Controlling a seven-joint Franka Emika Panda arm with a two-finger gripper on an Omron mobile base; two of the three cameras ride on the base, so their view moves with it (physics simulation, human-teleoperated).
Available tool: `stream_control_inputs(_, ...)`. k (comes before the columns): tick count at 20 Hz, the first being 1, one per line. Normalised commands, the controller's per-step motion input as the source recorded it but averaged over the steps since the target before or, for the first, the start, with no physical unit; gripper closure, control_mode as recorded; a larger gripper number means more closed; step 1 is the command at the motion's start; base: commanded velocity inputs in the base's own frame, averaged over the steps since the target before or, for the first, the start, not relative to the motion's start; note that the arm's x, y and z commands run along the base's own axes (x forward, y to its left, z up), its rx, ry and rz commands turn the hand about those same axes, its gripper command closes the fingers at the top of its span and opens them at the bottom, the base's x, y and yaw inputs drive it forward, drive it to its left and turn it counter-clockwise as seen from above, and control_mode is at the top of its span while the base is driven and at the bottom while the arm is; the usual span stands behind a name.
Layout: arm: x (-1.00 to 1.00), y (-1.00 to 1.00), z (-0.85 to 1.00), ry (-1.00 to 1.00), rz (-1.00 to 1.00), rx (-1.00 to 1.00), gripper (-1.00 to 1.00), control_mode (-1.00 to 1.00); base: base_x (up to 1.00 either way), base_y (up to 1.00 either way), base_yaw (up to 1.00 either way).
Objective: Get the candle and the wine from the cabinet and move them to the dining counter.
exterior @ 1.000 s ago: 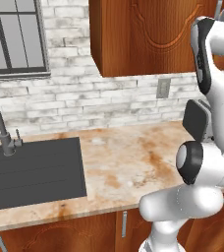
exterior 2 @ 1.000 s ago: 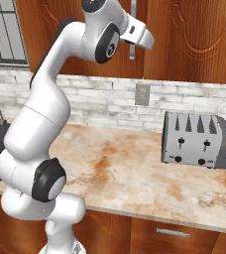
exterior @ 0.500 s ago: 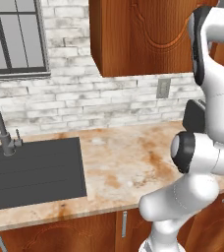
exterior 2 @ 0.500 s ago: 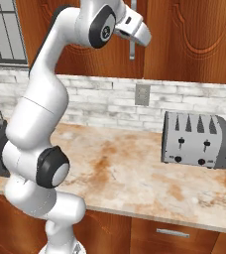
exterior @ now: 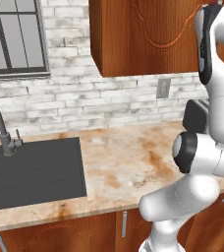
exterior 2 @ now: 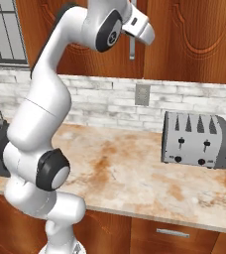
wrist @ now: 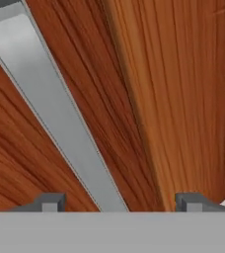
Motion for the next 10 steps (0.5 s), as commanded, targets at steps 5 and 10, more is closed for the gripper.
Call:
stream_control_inputs(5, 0.38, 0.13, -0.18, -0.30, 0.00, 0.08, -1.00, -1.00, 0.00, 0.00, 0.00)
stream_control_inputs(10, 0.55, 0.03, -0.22, -0.26, 0.00, 0.18, -1.00, -1.00, 0.00, 0.00, 0.00)
